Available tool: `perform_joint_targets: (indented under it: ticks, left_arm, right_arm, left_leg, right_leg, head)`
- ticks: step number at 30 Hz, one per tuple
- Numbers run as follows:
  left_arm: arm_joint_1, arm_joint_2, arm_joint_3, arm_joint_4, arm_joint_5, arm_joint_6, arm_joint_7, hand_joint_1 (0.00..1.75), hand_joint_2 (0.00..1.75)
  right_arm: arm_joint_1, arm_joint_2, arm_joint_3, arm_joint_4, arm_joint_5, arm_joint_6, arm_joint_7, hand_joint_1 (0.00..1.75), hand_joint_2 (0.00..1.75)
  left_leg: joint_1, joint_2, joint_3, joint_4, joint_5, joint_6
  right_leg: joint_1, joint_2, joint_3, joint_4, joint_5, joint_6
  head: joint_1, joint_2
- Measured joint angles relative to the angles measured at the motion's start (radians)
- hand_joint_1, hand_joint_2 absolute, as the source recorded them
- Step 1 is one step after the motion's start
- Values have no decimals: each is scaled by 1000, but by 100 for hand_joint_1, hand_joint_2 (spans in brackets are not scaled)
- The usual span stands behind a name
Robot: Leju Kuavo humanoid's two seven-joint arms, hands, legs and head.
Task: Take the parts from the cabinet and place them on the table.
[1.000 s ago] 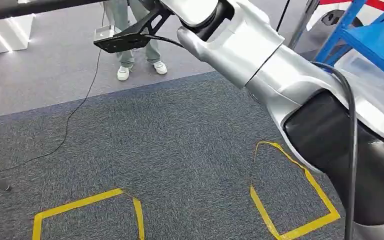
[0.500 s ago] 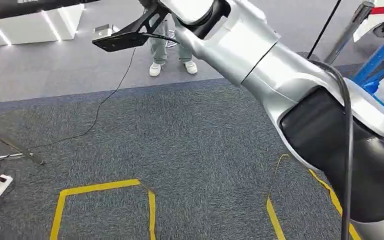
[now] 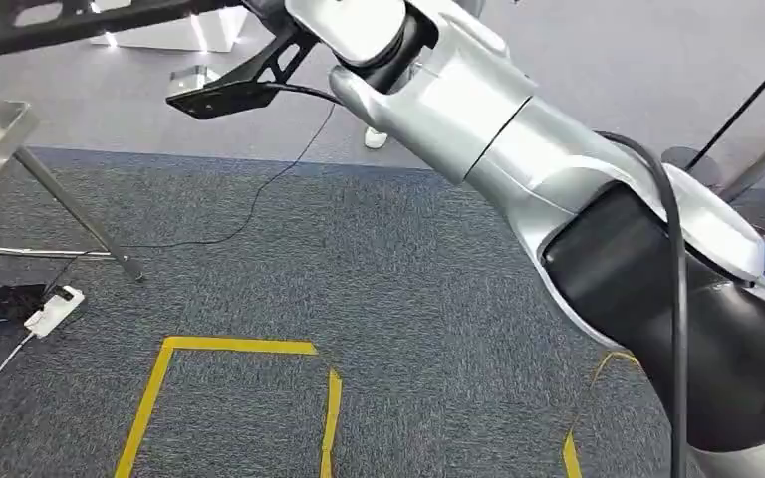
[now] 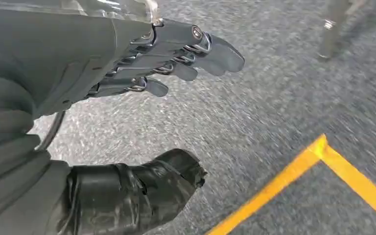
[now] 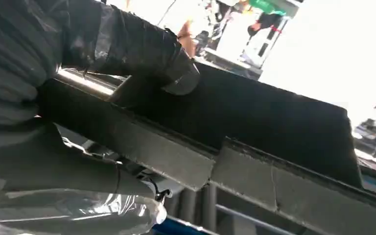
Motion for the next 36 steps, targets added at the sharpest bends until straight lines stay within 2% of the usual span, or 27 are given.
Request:
perform_joint_targets:
  ticks: [2,3,4,5,7,8,9,10,11,13,15,17,18,19,20,21,24,25,26,28,29,30,32,33,34,35,36]
  left_arm:
    - [0,1,4,0,0,0,5,0,175]
    - [0,1,5,0,0,-1,6,0,175]
    - [1,-1,6,0,0,-2,7,0,175]
    - [-3,0,8,0,0,-2,9,0,175]
    - [-1,2,11,0,0,-3,16,0,175]
    - [1,0,12,0,0,-3,18,0,175]
    - [2,3,12,0,0,-2,19,0,175]
    - [3,0,12,0,-1,-2,22,0,175]
    - [1,4,15,0,-1,-2,22,0,175]
    - [-4,8,21,0,-1,-3,22,0,175]
    - [-2,7,22,0,0,-5,22,0,175]
    - [-2,8,23,0,2,-6,22,0,175]
    - [-2,10,23,0,2,-6,22,0,175]
    - [-4,11,25,0,2,-6,21,0,175]
    - [-5,11,27,-1,2,-7,21,0,175]
    - [-3,11,29,-2,2,-7,22,0,175]
    - [-3,11,30,-2,-1,-5,25,0,175]
    - [-1,10,30,-2,-2,-3,26,0,175]
    - [-2,11,31,-2,-3,-1,26,0,175]
    - [-4,11,31,-2,-6,0,26,0,175]
    - [-3,10,31,-2,-11,0,29,0,175]
    - [-2,10,31,-2,-12,0,31,0,175]
    - [-2,10,31,-2,-14,5,32,0,175]
    - [-2,10,31,-2,-17,6,32,0,175]
    - [-2,9,31,-2,-20,8,32,0,175]
    - [-2,6,31,-2,-20,8,30,0,175]
    - [-4,6,32,-2,-21,8,26,0,175]
  right_arm:
    - [0,1,0,1,0,-1,2,175,175]
    - [0,2,0,2,1,-2,4,175,175]
    - [1,3,0,2,2,-2,6,175,175]
    - [-1,8,0,2,7,-5,7,175,175]
    - [3,15,0,3,13,-6,11,175,175]
    - [4,20,0,3,13,-6,15,175,175]
    - [5,24,0,3,13,-7,15,175,175]
    - [5,31,0,3,13,-9,17,175,175]
    - [4,31,0,4,13,-11,18,175,175]
    - [7,32,0,5,13,-14,19,175,175]
    - [16,36,0,6,13,-15,18,175,175]
    - [19,39,0,9,13,-15,18,175,175]
    - [19,40,0,10,13,-16,18,175,175]
    - [17,42,0,10,13,-16,18,175,175]
    - [13,43,-1,11,13,-19,20,175,175]
    - [13,45,-1,13,13,-21,20,175,175]
    - [15,54,-1,14,16,-25,21,175,175]
    - [15,55,-1,14,17,-25,21,175,175]
    - [14,55,-1,15,17,-27,21,175,175]
    - [16,50,-3,20,18,-27,21,175,175]
    - [20,47,-3,23,18,-27,21,175,175]
    - [23,45,-3,25,18,-27,21,175,175]
    - [24,41,-3,28,18,-27,17,175,175]
    - [22,37,-3,28,21,-27,14,175,175]
    - [20,35,-5,28,24,-28,13,175,175]
    - [18,31,-8,29,29,-29,11,175,175]
    - [15,31,-10,29,31,-32,7,175,175]
  left_leg:
    - [-5,-32,2,1,0,0]
    - [-6,-47,4,1,0,0]
    - [1,-55,3,-1,2,-2]
    - [-3,-66,-7,2,6,-11]
    - [17,-92,-16,-6,15,-26]
    - [16,-106,-15,-13,20,-36]
    - [17,-100,-19,-15,19,-37]
    - [3,-26,-25,6,6,-41]
    - [4,21,-51,61,-27,-47]
    - [5,54,-122,208,-89,-56]
    - [9,61,-146,259,-91,-63]
    - [11,68,-80,147,-32,-67]
    - [10,88,-30,68,0,-68]
    - [3,131,1,3,-3,-70]
    - [-5,129,9,0,-4,-52]
    - [-5,107,4,2,-3,-35]
    - [-3,79,4,-1,-1,-18]
    - [-1,69,7,-4,0,-11]
    - [-2,60,6,-4,0,-3]
    - [-5,37,5,-4,1,4]
    - [-8,22,5,-4,1,5]
    - [-10,9,5,-4,1,6]
    - [-13,-19,6,-4,2,6]
    - [-14,-31,8,-4,3,6]
    - [-13,-43,8,-4,3,5]
    - [-14,-51,3,-3,6,0]
    - [-9,-64,-2,-3,9,-5]
  right_leg:
    - [2,12,58,-142,92,-14]
    - [2,42,101,-236,142,-25]
    - [-4,99,116,-272,135,-38]
    - [-3,118,122,-290,146,-37]
    - [11,89,126,-297,141,-36]
    - [8,77,131,-307,145,-41]
    - [-7,56,144,-326,154,-39]
    - [-4,44,153,-338,157,-40]
    - [-3,27,156,-341,157,-44]
    - [-2,-5,158,-339,154,-46]
    - [-2,-34,157,-336,151,-45]
    - [-3,-65,157,-328,142,-39]
    - [-4,-79,158,-321,136,-33]
    - [0,-92,157,-312,128,-26]
    - [9,-97,152,-305,120,-20]
    - [10,-107,153,-307,120,-16]
    - [11,-129,160,-309,113,-4]
    - [2,-79,155,-286,91,4]
    - [-2,-38,132,-233,59,3]
    - [0,-10,52,-72,-8,1]
    - [0,-4,16,-11,-20,-1]
    - [1,-1,3,0,-8,-4]
    - [4,6,37,-98,68,-16]
    - [8,23,74,-181,114,-25]
    - [9,64,110,-261,151,-35]
    - [5,94,121,-284,141,-43]
    - [8,82,128,-298,144,-38]
  head:
    - [0,0]
    - [0,0]
    - [-1,0]
    - [-12,0]
    - [-6,0]
    - [-6,0]
    - [-3,0]
    - [-9,0]
    - [-16,0]
    - [-17,0]
    - [-18,0]
    - [-18,0]
    - [-18,0]
    - [-18,0]
    - [-20,0]
    - [-15,0]
    - [-14,0]
    - [-13,0]
    - [-15,0]
    - [-13,0]
    - [-13,0]
    - [-13,0]
    - [-13,0]
    - [-13,0]
    - [-13,0]
    - [-16,0]
    - [-15,0]
